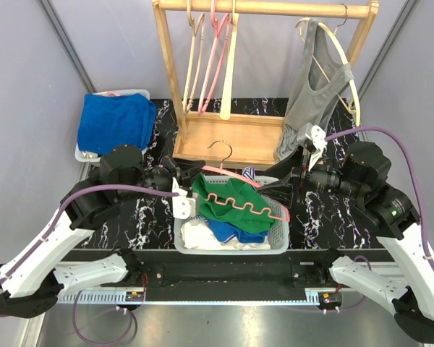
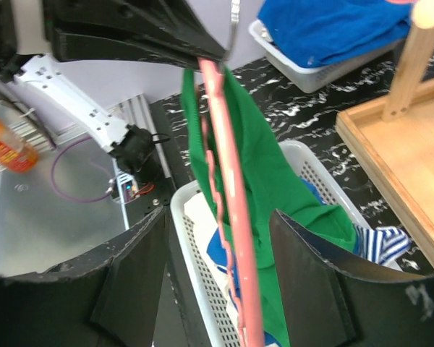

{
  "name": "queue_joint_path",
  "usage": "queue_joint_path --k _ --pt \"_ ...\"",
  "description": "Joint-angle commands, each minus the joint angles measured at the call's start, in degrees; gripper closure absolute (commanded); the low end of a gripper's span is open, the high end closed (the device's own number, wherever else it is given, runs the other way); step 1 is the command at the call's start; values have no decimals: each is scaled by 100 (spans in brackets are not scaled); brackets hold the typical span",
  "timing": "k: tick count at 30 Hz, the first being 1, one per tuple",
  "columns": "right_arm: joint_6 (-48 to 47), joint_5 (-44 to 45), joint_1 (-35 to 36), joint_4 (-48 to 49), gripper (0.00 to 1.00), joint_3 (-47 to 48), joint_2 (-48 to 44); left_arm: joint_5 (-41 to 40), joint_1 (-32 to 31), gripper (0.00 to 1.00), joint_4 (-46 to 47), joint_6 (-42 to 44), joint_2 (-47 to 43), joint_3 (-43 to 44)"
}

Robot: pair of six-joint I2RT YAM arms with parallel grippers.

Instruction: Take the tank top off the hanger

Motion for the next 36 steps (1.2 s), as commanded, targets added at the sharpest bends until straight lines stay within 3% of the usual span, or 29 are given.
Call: queue_joint_path --k 1,16,36 --pt "45 -735 -16 266 35 -29 62 -225 -52 100 686 149 -4 226" --pt "-78 -727 -16 161 46 -302 141 -243 -52 100 897 96 -118 191" --pt "-236 -209 -16 389 39 -126 79 -120 -52 100 783 237 -391 -284"
